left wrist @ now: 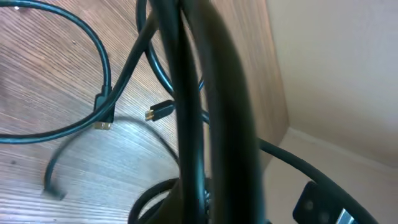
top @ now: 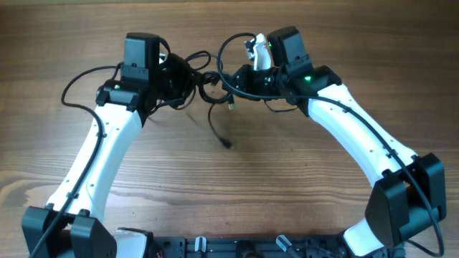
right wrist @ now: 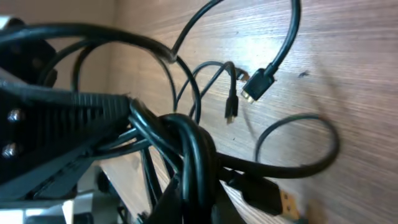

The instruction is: Untangle cables

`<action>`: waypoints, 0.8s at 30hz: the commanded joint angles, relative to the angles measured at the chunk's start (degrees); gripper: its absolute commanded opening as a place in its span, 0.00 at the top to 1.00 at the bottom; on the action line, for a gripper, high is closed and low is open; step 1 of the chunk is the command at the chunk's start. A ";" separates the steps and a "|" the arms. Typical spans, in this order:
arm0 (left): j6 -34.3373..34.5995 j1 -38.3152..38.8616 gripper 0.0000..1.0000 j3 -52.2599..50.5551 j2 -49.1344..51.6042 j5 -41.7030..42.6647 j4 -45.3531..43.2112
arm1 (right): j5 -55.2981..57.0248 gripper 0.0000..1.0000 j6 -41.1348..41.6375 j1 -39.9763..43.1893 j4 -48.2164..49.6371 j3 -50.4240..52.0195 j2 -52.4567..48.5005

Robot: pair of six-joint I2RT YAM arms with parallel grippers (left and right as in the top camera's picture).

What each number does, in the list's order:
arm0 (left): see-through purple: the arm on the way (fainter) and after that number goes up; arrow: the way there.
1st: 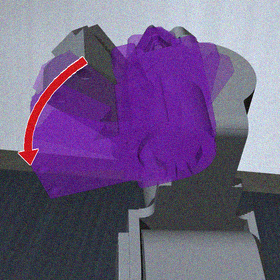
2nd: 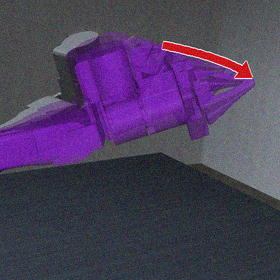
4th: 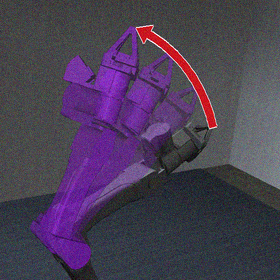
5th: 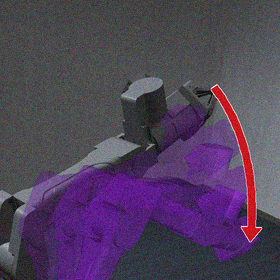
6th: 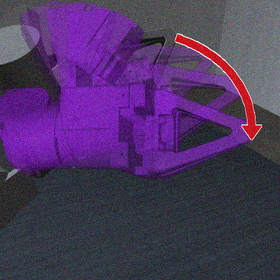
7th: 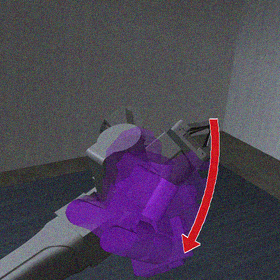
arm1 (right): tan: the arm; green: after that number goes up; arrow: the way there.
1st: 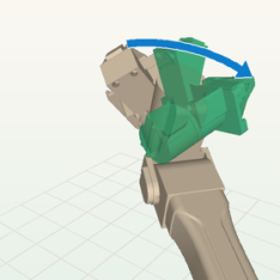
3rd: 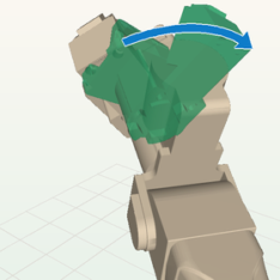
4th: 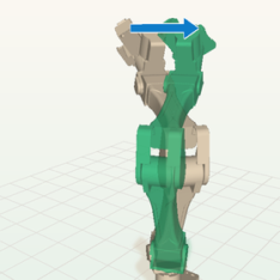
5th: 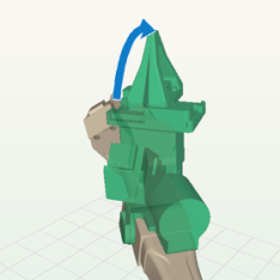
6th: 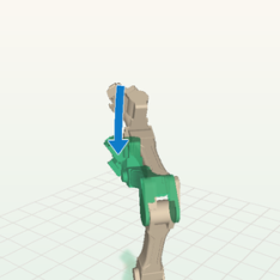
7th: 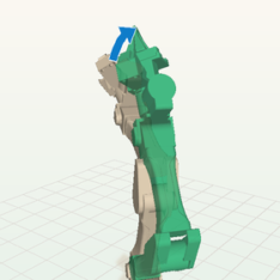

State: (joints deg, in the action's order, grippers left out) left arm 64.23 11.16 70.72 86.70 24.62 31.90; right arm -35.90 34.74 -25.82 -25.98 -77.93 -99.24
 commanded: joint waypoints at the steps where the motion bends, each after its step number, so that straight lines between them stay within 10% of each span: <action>1: -5.95 0.72 0.96 0.52 -0.17 8.98 -0.74 | 1.53 0.96 -3.39 -0.09 1.16 -1.09 -0.61; 9: -11.41 0.72 0.96 -0.72 0.46 -9.66 15.82 | -0.61 0.96 -12.72 4.92 5.42 -1.09 10.27; 24: -16.31 0.72 0.83 -16.20 0.48 -15.28 9.64 | -10.51 0.96 -3.32 7.48 13.40 -1.09 17.33</action>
State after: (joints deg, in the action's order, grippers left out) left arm 53.65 12.75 60.90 83.59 25.12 36.36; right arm -44.12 27.27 -24.64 -18.33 -73.34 -89.56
